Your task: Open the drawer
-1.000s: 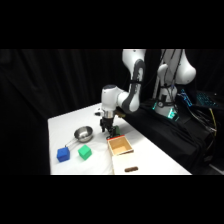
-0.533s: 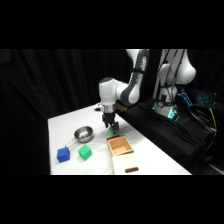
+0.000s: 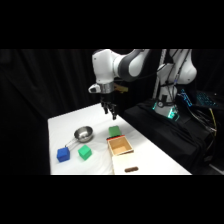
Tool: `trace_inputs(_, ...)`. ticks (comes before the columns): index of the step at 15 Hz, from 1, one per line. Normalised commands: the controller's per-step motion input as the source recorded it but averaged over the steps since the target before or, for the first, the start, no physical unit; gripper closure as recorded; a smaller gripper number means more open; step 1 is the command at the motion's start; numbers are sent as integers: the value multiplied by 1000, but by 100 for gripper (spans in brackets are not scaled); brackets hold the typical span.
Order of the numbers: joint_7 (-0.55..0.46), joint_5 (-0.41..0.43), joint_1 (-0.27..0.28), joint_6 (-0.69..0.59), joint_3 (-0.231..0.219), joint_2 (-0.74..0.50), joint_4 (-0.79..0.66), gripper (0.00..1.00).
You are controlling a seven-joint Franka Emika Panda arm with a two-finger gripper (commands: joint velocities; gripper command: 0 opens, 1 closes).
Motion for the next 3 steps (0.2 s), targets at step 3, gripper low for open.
trace_inputs(3, 211, -94, 186, -386, -113, -231, 155, 0)
